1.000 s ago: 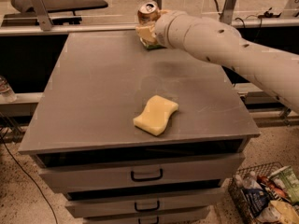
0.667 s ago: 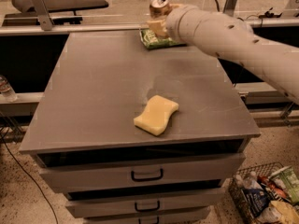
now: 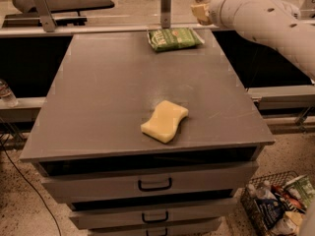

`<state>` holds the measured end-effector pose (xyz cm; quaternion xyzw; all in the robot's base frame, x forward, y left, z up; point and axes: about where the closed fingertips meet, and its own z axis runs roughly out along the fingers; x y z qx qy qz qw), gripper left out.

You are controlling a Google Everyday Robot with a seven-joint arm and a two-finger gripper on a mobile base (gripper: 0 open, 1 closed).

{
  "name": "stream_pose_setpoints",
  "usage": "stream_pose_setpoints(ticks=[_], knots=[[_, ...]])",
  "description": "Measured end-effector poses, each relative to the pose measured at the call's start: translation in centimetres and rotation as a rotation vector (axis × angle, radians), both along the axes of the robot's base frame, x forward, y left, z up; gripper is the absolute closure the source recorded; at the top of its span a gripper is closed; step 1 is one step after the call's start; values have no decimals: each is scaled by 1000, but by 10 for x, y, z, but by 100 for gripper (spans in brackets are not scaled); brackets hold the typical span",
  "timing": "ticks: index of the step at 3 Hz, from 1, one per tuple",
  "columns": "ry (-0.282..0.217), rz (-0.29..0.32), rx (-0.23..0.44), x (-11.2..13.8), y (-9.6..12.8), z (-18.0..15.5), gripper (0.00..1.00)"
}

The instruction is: Move orange can near green jalapeno chip bag

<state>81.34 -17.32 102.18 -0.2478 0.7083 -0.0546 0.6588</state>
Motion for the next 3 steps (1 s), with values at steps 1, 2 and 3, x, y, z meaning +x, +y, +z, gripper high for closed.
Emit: stream_pose_setpoints(ticks=[1, 2, 3], knots=[[81, -58, 17, 26, -33, -32, 100], [142, -65, 48, 39, -39, -58, 100], [177, -61, 83, 48, -41, -77, 100]])
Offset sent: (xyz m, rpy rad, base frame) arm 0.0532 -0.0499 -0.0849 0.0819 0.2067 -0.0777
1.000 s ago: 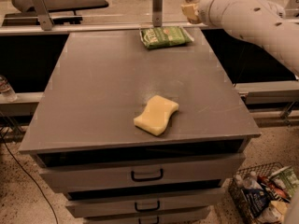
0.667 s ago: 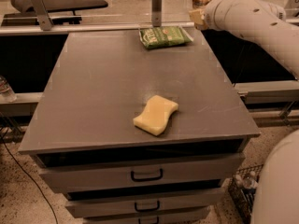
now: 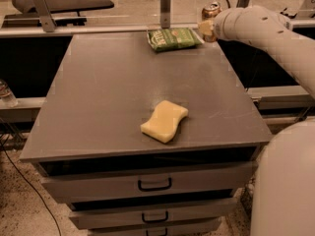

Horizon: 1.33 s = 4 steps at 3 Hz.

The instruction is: Move orange can near green jalapeno chip bag

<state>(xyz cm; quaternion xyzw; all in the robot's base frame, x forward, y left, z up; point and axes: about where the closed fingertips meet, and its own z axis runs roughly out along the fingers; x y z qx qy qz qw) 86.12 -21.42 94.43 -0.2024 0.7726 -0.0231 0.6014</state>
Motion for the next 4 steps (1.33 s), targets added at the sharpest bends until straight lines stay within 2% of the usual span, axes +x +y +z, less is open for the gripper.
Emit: stream_pose_setpoints(ticks=[1, 2, 4], knots=[[17, 12, 41, 8, 0, -15, 100], [37, 28, 80, 15, 3, -29, 83], [66, 34, 126, 13, 4, -44, 35]])
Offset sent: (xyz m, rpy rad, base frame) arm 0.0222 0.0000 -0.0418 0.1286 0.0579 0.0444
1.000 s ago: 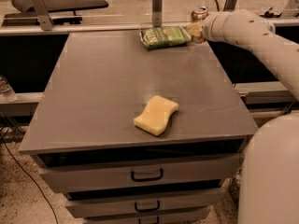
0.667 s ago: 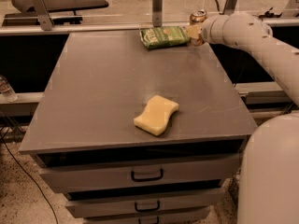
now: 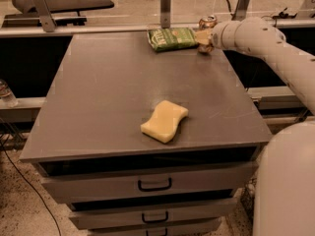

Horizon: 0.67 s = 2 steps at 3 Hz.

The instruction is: Move orange can near green jalapeno chip bag

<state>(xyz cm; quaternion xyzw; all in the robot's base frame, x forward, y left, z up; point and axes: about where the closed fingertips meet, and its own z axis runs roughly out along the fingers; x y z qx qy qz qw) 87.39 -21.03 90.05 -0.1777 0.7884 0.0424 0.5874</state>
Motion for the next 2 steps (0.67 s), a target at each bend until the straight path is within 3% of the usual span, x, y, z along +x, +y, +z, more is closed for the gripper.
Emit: stream_pose_setpoints(ticks=[1, 2], knots=[[13, -1, 15, -7, 3, -5, 13], [21, 6, 29, -14, 8, -8, 0]])
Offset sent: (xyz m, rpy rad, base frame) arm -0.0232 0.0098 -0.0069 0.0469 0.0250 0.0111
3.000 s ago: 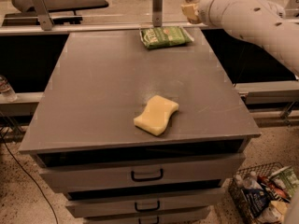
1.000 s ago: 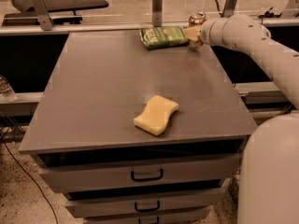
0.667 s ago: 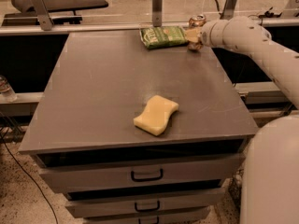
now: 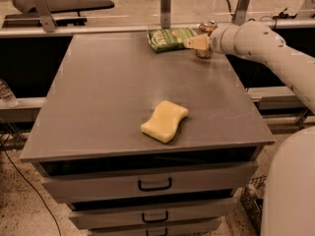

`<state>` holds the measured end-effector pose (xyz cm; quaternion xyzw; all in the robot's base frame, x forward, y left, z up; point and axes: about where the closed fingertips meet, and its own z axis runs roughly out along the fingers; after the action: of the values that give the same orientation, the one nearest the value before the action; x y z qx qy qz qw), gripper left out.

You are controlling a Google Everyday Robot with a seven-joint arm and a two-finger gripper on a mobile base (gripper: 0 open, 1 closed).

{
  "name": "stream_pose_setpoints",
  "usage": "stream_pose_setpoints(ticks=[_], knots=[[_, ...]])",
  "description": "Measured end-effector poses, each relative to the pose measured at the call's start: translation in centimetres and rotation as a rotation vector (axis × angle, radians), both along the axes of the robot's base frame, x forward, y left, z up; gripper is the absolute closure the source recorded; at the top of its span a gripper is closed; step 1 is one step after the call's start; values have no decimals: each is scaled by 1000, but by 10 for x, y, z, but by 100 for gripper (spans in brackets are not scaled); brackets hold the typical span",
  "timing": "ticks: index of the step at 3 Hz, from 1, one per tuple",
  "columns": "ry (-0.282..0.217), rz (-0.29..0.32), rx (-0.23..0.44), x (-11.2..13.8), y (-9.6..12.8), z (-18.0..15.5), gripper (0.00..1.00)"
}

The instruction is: Move orange can near green jalapeno chip bag

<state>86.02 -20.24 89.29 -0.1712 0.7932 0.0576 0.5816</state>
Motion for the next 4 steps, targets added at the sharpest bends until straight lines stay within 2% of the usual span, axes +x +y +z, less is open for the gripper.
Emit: stream_pose_setpoints(ticks=[1, 2, 3, 4], knots=[[-20, 4, 5, -2, 0, 8, 0], [-77, -9, -8, -11, -19, 35, 0], [-164, -6, -7, -48, -59, 95, 0], [-233, 20, 41, -93, -98, 137, 0]])
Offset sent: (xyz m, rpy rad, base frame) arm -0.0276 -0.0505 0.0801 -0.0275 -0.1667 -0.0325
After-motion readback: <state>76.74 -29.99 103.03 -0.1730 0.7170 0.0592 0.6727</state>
